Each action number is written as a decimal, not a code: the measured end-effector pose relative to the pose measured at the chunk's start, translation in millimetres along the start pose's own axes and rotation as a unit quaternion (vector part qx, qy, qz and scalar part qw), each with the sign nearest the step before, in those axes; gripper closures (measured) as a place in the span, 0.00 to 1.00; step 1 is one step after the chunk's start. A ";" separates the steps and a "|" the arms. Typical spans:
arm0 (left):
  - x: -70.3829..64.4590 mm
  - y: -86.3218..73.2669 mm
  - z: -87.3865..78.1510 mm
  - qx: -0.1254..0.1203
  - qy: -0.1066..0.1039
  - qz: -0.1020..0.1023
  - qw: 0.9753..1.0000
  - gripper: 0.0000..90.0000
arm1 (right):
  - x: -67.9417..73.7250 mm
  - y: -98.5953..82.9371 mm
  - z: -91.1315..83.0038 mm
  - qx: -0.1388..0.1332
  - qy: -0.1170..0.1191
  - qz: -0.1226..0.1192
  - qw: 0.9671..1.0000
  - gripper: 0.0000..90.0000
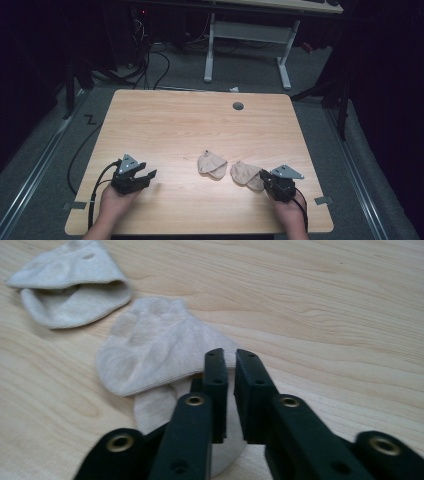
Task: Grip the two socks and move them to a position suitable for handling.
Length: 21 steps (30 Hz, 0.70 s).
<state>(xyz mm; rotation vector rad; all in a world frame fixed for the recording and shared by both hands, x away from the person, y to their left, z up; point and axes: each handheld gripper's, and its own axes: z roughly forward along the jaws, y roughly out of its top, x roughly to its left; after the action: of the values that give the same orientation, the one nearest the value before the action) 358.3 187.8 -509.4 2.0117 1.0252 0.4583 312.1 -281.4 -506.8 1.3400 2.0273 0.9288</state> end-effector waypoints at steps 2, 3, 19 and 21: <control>0.0 0.0 0.0 0.000 0.000 0.000 1.000 0.53 | 2.1 -1.0 2.7 0.015 0.015 -0.011 1.000 0.99; 0.0 0.0 0.0 0.000 0.000 0.000 1.000 0.53 | 2.1 -1.0 2.7 0.015 0.015 -0.011 1.000 0.99; 0.1 0.2 -0.2 0.000 -0.001 0.000 1.000 0.53 | 33.0 -8.2 12.5 0.058 0.062 -0.053 0.995 0.99; 0.2 0.2 -0.4 0.001 -0.001 0.000 1.000 0.53 | 42.9 -7.0 12.8 0.058 0.076 -0.066 0.993 0.99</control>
<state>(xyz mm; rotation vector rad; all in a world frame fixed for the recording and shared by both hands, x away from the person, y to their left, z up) 358.2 188.1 -509.0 2.0133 1.0247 0.4566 302.1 -240.2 -522.7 1.2093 2.2869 0.8876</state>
